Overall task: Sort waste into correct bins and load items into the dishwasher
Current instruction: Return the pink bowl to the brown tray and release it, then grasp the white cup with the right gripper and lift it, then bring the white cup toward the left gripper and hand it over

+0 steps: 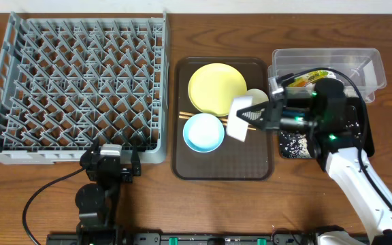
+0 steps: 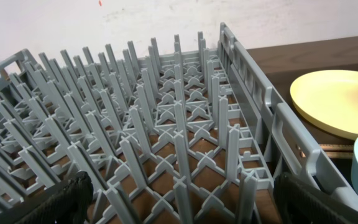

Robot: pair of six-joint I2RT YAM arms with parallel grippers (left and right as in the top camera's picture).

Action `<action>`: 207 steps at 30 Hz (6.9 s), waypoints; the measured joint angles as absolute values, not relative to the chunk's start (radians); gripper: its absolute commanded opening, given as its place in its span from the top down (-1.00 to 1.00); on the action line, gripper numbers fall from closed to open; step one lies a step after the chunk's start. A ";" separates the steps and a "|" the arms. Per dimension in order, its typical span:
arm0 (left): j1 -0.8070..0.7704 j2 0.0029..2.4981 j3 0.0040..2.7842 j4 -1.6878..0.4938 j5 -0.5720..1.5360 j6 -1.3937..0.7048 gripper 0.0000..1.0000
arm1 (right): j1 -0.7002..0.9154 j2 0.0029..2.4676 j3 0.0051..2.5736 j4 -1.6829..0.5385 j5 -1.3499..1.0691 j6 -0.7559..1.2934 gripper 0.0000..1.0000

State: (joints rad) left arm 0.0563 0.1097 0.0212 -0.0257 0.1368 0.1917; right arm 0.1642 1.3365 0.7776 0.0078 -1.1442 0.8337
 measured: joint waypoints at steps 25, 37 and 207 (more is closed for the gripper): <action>0.056 0.110 0.021 -0.025 0.137 0.192 -0.87 | 0.738 1.689 1.305 -1.003 -0.046 0.182 0.98; 0.056 0.110 0.021 -0.025 0.137 0.192 -0.87 | 0.738 1.845 1.290 -1.037 -0.004 0.206 0.56; 0.057 1.266 0.730 0.458 1.445 -1.143 -0.96 | 0.346 1.943 1.604 -0.313 -1.396 0.230 0.98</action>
